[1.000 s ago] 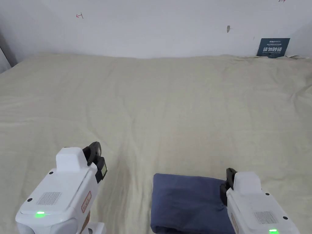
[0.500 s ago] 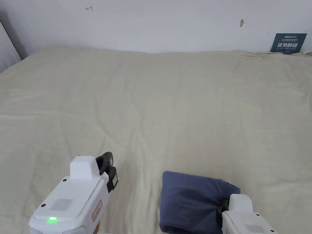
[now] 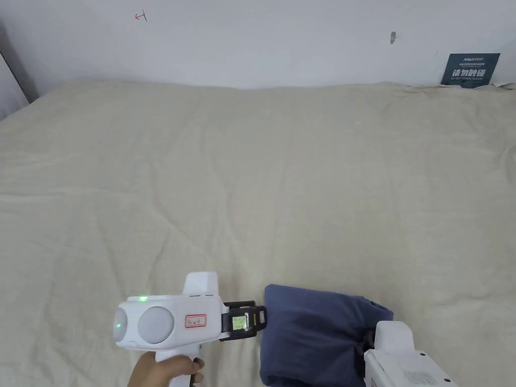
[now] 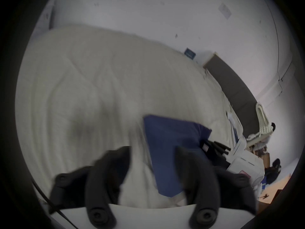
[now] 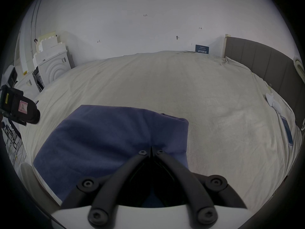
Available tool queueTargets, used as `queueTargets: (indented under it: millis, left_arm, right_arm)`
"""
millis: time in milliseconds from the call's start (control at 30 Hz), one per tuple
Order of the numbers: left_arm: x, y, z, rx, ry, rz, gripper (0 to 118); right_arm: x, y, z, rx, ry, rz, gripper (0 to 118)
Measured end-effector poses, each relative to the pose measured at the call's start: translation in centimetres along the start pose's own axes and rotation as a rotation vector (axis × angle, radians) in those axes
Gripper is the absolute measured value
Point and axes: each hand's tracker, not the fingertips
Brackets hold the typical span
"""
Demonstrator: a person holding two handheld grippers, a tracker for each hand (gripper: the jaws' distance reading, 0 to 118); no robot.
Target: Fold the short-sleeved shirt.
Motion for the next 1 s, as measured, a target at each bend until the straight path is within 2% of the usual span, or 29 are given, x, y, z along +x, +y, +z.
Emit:
queueTargets:
  millis: [33,67,367,533,567,667,700,767,833,900,1000]
  left_arm:
    - [0.1,0.1,-0.8,-0.017,0.009,-0.001,101]
    - [0.1,0.4,-1.5,-0.041,0.01,-0.004,103]
    - [-1.0,2.2,-6.6,-0.228,-0.057,0.091,103]
    - [0.0,2.4,-7.7,-0.275,-0.069,0.06,93]
    - [0.3,2.4,-7.7,-0.275,-0.063,0.04,89]
    - [0.6,2.4,-7.4,-0.272,-0.103,0.039,61]
    - [0.6,2.5,-7.4,-0.276,-0.143,0.063,57]
    - [1.0,2.5,-7.7,-0.277,-0.11,0.05,56]
    - [0.9,2.4,-7.9,-0.281,-0.103,0.043,44]
    - [0.9,2.4,-7.8,-0.282,-0.117,0.058,23]
    - [1.6,2.2,-7.4,-0.269,-0.125,0.054,16]
  right_arm:
    - [0.0,0.0,0.1,0.0,0.0,0.002,0]
    - [0.0,0.0,0.1,0.0,0.0,0.004,0]
    - [0.1,-0.1,0.2,0.003,0.006,0.007,0]
    - [0.3,-0.1,0.0,0.003,0.008,0.006,0]
    - [0.3,-0.2,0.0,0.003,0.009,0.005,0]
    - [0.3,-0.2,0.0,0.004,0.011,0.002,0]
    - [0.4,-0.2,-0.1,0.004,0.011,0.003,0]
    - [0.5,-0.2,-0.1,0.003,0.012,0.001,0]
    - [0.5,-0.2,-0.1,0.002,0.013,-0.002,0]
    - [0.5,-0.2,-0.1,0.001,0.014,-0.003,0]
    - [0.5,-0.1,-0.1,-0.001,0.013,0.001,0]
